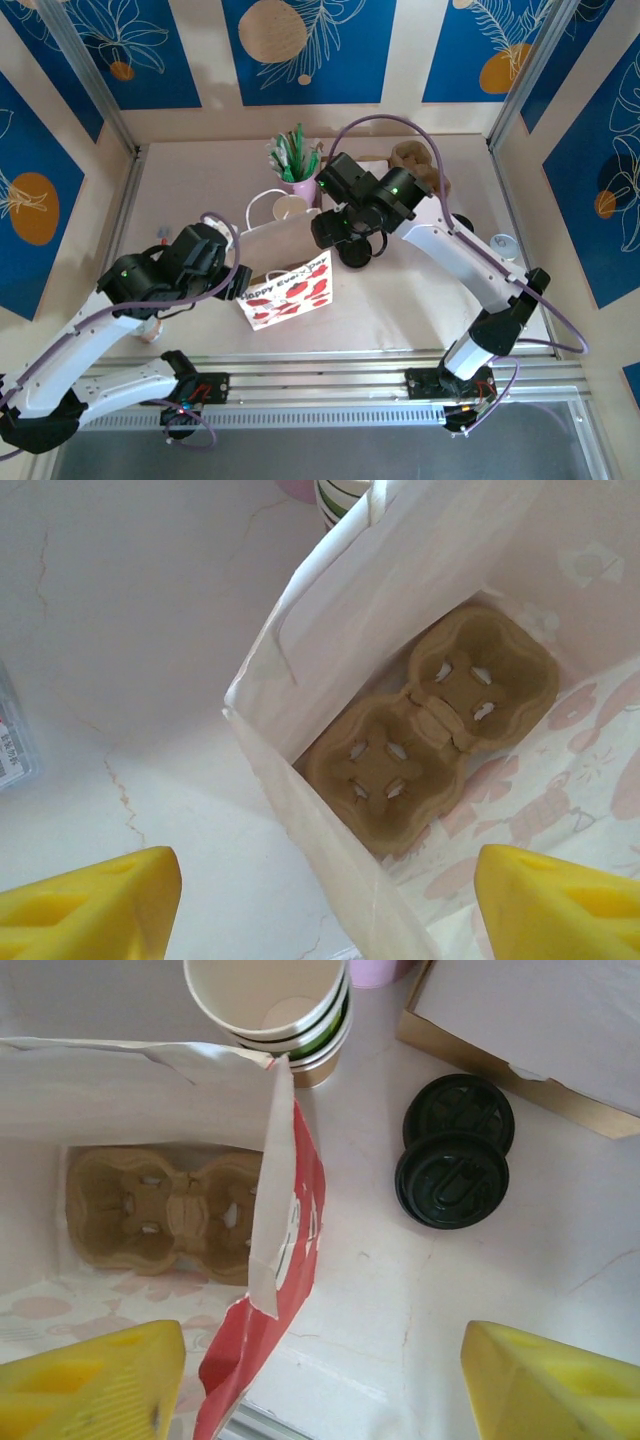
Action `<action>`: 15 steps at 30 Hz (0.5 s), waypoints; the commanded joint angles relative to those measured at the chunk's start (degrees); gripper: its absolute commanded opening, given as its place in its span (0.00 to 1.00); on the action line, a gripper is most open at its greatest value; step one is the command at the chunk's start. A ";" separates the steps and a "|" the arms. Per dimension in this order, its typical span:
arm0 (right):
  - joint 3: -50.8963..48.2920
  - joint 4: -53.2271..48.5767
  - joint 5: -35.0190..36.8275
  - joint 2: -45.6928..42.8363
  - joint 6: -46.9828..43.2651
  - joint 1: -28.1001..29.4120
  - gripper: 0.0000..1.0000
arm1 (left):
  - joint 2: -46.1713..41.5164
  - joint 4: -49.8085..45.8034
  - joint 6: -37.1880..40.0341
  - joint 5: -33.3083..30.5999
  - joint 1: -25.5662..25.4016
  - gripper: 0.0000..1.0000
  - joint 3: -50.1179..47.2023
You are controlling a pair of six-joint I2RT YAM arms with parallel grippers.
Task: Pack the takeout coffee
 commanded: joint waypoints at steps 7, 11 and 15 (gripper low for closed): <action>0.75 1.12 -3.30 3.89 -2.87 -1.61 0.65 | 3.96 -2.33 -0.96 -0.41 0.32 0.71 5.32; 1.88 0.99 -4.01 4.82 -3.44 -2.63 0.62 | 6.29 -3.11 -0.54 -0.35 0.31 0.63 7.14; 3.06 0.33 -3.85 6.02 -3.79 -3.13 0.59 | 7.69 -3.31 -0.21 -0.02 0.43 0.48 7.26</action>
